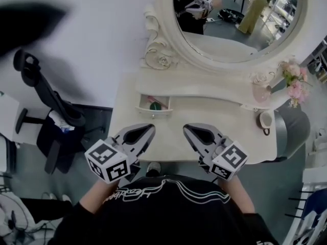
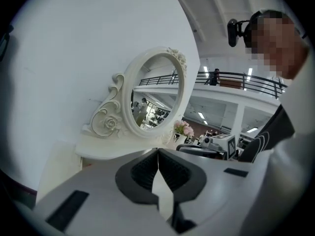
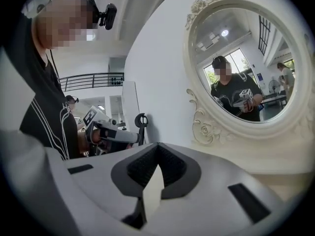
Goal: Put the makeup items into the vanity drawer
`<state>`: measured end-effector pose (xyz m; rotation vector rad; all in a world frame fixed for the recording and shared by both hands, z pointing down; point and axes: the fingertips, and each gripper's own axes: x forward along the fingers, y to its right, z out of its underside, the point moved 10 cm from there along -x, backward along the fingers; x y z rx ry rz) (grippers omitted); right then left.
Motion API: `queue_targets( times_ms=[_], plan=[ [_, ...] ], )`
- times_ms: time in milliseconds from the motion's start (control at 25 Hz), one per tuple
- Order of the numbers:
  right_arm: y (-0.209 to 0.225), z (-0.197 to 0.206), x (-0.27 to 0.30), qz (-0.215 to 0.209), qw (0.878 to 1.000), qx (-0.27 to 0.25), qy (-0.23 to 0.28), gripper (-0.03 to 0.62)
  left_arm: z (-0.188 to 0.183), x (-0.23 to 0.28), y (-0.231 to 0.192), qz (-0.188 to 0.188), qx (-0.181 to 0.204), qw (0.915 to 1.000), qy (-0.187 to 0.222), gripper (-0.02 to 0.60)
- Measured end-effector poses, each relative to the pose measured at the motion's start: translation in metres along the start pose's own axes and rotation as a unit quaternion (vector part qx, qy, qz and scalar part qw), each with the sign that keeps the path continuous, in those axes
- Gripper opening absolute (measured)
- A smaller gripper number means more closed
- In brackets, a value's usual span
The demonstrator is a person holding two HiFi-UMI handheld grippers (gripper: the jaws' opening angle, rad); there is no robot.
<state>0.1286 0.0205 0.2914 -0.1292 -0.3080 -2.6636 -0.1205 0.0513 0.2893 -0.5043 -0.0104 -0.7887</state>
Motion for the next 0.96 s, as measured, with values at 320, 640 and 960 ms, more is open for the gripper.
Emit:
queue_targets(
  times_ms=[320, 640, 960],
  plan=[
    [-0.001, 0.007, -0.026, -0.007, 0.999, 0.031, 0.011, 0.025, 0.004, 0.004, 0.028, 0.003, 0.022, 0.9997, -0.003, 0.023],
    [-0.010, 0.005, -0.041, -0.018, 1.000, 0.018, 0.010, 0.025, 0.009, 0.000, 0.047, -0.013, 0.024, 0.9996, 0.002, 0.023],
    [-0.019, 0.008, -0.065, -0.024, 1.000, 0.013, 0.011, 0.025, 0.024, 0.001, 0.073, -0.019, 0.024, 0.9995, 0.003, 0.023]
  ],
)
